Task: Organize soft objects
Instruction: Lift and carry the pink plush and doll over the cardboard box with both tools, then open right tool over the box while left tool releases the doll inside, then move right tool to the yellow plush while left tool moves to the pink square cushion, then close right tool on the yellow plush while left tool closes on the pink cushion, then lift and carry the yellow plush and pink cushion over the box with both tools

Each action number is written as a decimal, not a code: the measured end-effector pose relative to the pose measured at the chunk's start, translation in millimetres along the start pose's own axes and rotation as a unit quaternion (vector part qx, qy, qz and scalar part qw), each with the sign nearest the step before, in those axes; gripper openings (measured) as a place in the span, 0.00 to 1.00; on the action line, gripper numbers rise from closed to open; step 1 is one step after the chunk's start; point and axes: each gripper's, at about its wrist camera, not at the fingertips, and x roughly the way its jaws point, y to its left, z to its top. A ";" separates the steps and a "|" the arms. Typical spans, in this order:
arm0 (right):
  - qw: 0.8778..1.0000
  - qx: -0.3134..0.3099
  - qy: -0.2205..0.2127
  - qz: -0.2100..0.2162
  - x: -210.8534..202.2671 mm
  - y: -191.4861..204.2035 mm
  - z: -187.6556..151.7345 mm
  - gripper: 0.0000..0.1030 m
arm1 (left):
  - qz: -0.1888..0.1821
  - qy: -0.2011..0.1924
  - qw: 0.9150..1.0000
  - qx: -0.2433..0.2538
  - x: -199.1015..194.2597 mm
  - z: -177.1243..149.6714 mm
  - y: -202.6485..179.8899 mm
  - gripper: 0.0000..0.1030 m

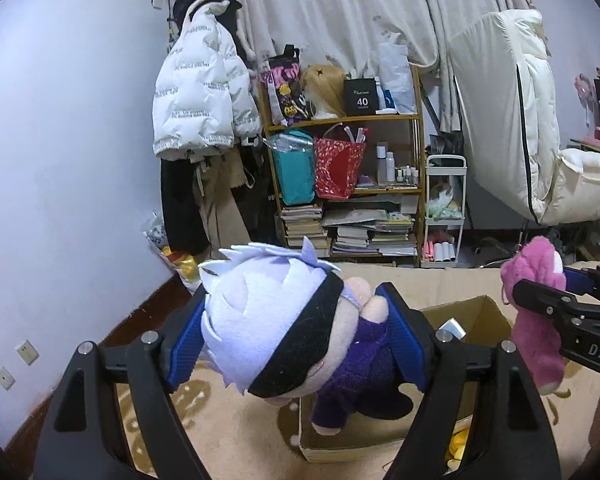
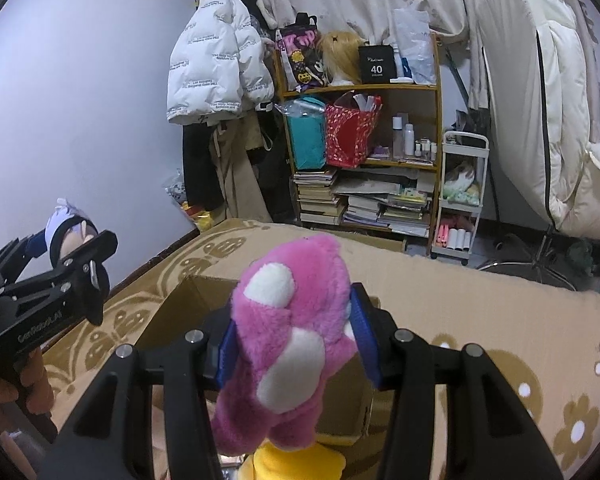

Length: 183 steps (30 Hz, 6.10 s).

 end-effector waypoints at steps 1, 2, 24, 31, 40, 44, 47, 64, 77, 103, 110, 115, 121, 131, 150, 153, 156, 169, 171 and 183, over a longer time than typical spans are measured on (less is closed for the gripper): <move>1.000 0.000 0.001 -0.002 2.8 0.8 0.7 0.51 | -0.003 0.003 1.000 -0.004 2.7 -0.8 1.7 0.77; 1.000 0.000 0.002 -0.002 4.6 1.2 0.8 0.51 | -0.005 0.006 1.000 -0.006 4.9 -1.9 2.0 0.77; 0.998 0.012 0.069 -0.003 53.8 -5.0 -18.2 0.54 | -0.051 0.100 0.994 -0.009 57.0 -50.6 -15.3 0.83; 0.997 0.006 0.074 -0.001 56.2 -3.7 -21.6 0.74 | -0.059 0.120 0.991 -0.007 65.0 -56.6 -20.4 0.87; 0.998 0.020 0.056 -0.008 40.9 -7.8 -18.0 1.00 | -0.046 0.108 0.993 -0.007 56.7 -54.2 -17.1 1.00; 0.998 0.018 0.055 -0.012 31.9 -8.4 -12.9 1.00 | -0.050 0.105 0.993 -0.011 49.4 -50.5 -12.3 1.00; 0.999 0.021 0.048 -0.012 22.4 -8.7 -11.5 1.00 | -0.045 0.104 0.993 -0.013 43.4 -47.5 -8.3 1.00; 0.999 0.036 0.036 -0.010 -23.9 -4.0 -24.7 1.00 | -0.027 0.103 0.993 -0.058 -8.4 -45.6 28.1 1.00; 0.997 0.051 0.055 -0.015 -33.0 -7.6 -58.5 1.00 | -0.024 0.146 0.984 -0.102 -16.3 -58.1 52.2 1.00; 0.989 0.067 0.131 0.012 12.7 -17.5 -103.0 1.00 | -0.026 0.263 0.956 -0.127 41.6 -112.2 39.5 1.00; 0.986 0.057 0.156 0.019 27.0 -10.5 -114.9 1.00 | -0.030 0.292 0.949 -0.119 56.1 -126.8 33.8 1.00; 0.983 0.058 0.174 0.027 38.2 -8.4 -123.5 1.00 | -0.033 0.321 0.938 -0.122 67.6 -142.0 32.0 1.00; 0.979 0.056 0.193 0.025 49.4 -7.4 -131.0 1.00 | -0.046 0.357 0.924 -0.127 80.1 -156.2 27.1 1.00; 0.972 0.070 0.222 0.039 66.6 -13.1 -142.7 1.00 | -0.049 0.416 0.896 -0.149 95.3 -177.8 33.0 0.97; 0.966 0.095 0.237 0.049 73.0 -11.0 -154.6 0.93 | -0.065 0.442 0.884 -0.136 114.9 -192.0 21.0 0.74; 0.964 0.104 0.238 0.052 72.2 -15.3 -154.7 0.93 | -0.065 0.441 0.885 -0.136 113.2 -191.7 19.8 0.74; 0.963 0.109 0.241 0.051 76.1 -16.9 -155.9 0.93 | -0.065 0.443 0.883 -0.141 110.8 -193.7 18.9 0.74; 0.967 0.102 0.230 0.042 75.6 -8.9 -157.8 0.90 | -0.059 0.443 0.885 -0.134 113.3 -196.7 20.0 0.70; 0.970 0.093 0.224 0.038 73.7 -6.2 -157.7 0.89 | -0.057 0.444 0.884 -0.138 114.1 -196.1 20.5 0.70; 0.969 0.119 0.217 0.025 63.2 -9.0 -158.6 0.88 | -0.060 0.437 0.884 -0.153 104.7 -191.1 31.8 0.61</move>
